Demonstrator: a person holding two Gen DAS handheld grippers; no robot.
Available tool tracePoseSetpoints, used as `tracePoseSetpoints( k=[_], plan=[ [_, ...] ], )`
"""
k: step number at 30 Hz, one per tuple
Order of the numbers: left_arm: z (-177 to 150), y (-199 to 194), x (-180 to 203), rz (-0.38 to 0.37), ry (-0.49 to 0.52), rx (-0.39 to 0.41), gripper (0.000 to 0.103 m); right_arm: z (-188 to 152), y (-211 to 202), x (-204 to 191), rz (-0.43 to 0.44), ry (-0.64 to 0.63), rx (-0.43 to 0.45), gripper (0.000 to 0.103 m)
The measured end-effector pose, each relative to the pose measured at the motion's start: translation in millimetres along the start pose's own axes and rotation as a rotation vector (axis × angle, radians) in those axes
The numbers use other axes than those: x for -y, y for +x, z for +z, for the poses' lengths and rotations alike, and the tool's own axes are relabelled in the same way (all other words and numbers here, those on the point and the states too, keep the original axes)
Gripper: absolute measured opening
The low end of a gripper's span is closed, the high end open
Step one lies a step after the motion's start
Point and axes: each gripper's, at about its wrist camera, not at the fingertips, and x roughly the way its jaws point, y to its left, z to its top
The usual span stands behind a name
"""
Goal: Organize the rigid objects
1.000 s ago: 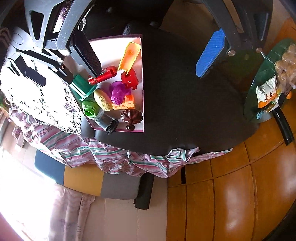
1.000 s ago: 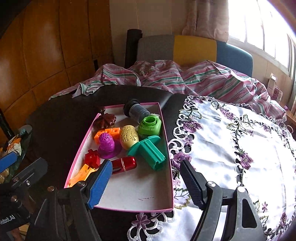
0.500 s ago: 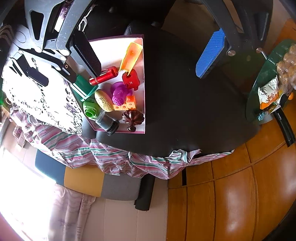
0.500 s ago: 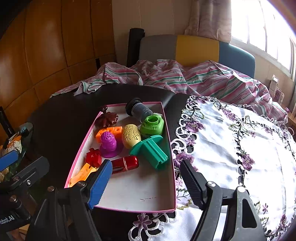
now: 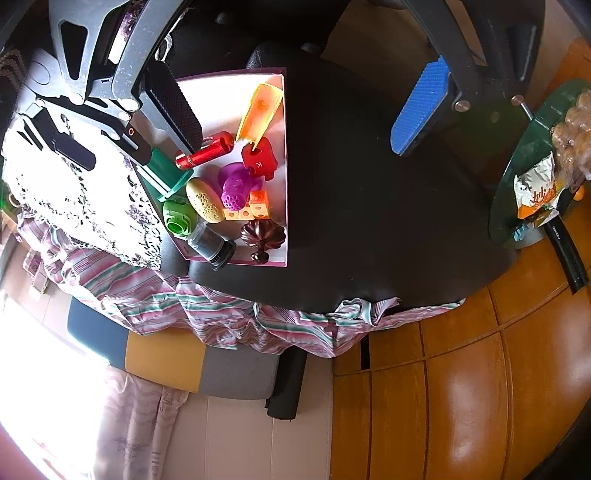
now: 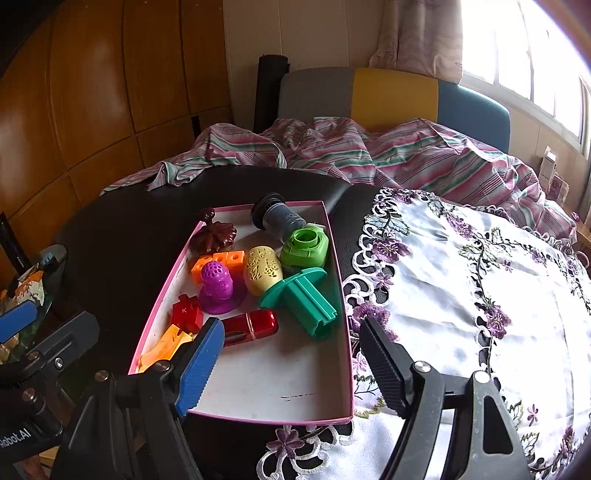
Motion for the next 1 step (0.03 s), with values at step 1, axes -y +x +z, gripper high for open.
tracePoseSetpoints(
  k=[1],
  plan=[
    [0.2, 0.7, 0.3, -0.005, 0.001, -0.004, 0.103, 0.0, -0.4, 0.7, 0.001, 0.002, 0.002, 0.078]
  ],
)
